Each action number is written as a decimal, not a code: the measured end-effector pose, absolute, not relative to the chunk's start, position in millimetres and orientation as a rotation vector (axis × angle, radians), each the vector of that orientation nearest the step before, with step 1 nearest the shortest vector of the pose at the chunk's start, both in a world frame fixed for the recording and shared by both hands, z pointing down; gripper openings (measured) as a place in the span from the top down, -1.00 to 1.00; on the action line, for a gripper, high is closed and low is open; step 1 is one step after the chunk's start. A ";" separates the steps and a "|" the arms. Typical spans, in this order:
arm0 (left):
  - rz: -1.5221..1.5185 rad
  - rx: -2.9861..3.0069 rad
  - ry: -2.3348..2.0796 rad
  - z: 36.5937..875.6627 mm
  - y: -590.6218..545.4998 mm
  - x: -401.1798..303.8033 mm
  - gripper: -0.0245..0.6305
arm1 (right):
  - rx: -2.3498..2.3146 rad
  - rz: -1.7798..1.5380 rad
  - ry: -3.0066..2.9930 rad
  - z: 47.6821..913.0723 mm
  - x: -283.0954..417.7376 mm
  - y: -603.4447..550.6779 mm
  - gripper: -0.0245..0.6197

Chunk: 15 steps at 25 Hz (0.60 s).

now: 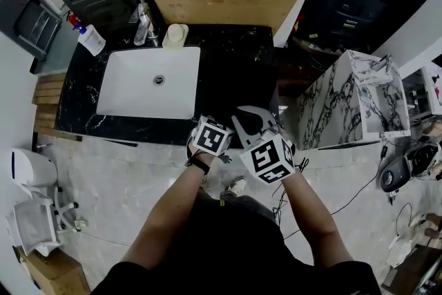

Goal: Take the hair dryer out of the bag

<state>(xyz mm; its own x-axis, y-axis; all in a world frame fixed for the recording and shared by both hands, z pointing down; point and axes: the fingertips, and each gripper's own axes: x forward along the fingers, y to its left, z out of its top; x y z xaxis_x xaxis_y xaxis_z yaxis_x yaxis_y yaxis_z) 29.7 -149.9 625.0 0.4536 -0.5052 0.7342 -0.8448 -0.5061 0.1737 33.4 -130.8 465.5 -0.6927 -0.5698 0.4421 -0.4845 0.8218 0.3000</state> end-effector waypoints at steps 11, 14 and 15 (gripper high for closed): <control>0.568 2.223 -1.105 607.0 -152.9 21.6 0.24 | 0.823 -0.200 -2.453 468.7 45.1 -138.4 0.82; 0.475 2.208 -1.081 601.1 -150.1 17.5 0.24 | 0.846 -0.211 -2.444 468.6 49.1 -143.0 0.82; 0.433 2.198 -1.068 598.7 -148.8 16.9 0.24 | 0.851 -0.219 -2.440 468.7 49.7 -144.3 0.82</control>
